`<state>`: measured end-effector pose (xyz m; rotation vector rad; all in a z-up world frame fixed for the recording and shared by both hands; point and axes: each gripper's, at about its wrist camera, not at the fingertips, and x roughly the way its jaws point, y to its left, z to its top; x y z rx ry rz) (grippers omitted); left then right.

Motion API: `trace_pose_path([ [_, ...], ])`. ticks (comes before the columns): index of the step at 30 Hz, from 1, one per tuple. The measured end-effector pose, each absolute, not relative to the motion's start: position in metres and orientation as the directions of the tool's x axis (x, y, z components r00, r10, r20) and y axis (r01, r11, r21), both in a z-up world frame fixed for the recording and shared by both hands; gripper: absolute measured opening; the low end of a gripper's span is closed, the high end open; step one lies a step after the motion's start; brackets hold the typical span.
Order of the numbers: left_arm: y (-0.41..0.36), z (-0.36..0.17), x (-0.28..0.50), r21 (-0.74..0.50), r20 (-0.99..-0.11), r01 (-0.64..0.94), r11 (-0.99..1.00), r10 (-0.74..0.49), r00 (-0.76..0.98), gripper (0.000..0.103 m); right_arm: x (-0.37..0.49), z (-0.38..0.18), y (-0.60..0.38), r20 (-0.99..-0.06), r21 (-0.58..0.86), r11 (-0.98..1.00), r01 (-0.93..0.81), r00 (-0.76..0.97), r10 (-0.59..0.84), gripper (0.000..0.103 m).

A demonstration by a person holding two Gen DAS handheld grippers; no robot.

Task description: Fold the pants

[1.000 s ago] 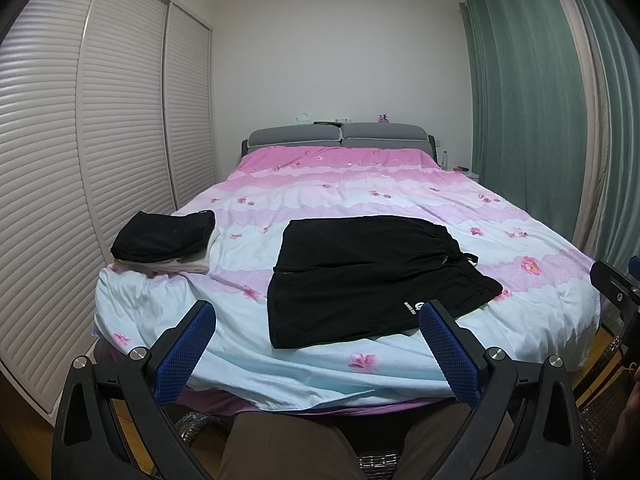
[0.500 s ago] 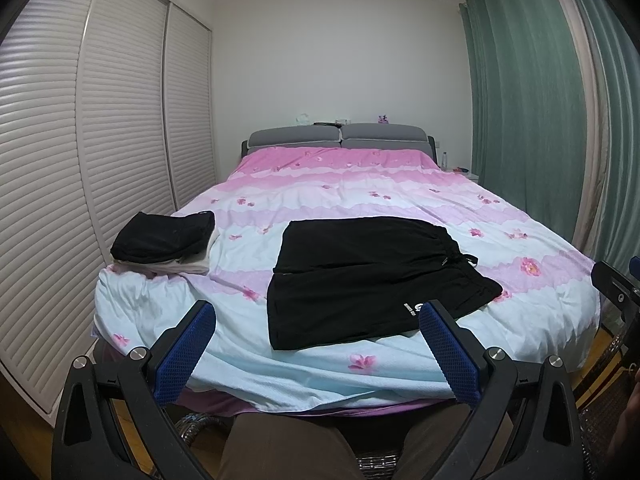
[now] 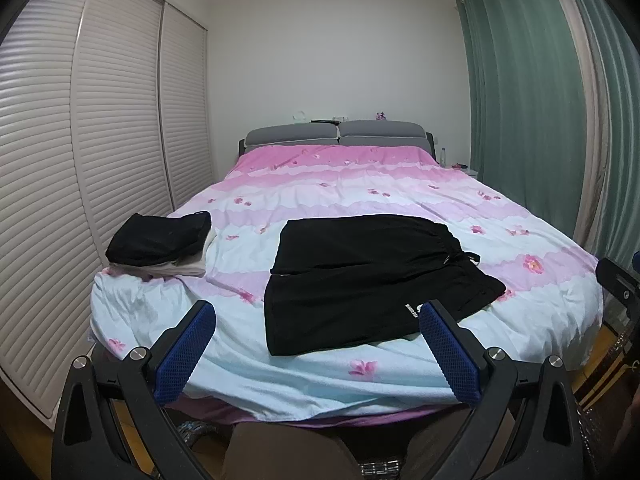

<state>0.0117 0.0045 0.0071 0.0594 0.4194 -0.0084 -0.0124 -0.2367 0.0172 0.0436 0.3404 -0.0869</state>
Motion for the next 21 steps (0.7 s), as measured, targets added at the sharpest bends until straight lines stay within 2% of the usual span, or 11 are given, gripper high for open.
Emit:
trace_pose_path([
  [12,0.027,-0.004,0.078,0.075,-0.417,-0.001,0.997,0.032,0.908,0.103,0.068,0.015,-0.200,-0.365,0.021,0.999,0.025,0.931,-0.015,0.103],
  [21,0.075,-0.027,0.144,0.095,-0.457,-0.084,0.992,0.118,0.882,0.103,0.158,0.000,-0.143,-0.411,-0.041,0.995,-0.095,0.909,0.070,0.103],
])
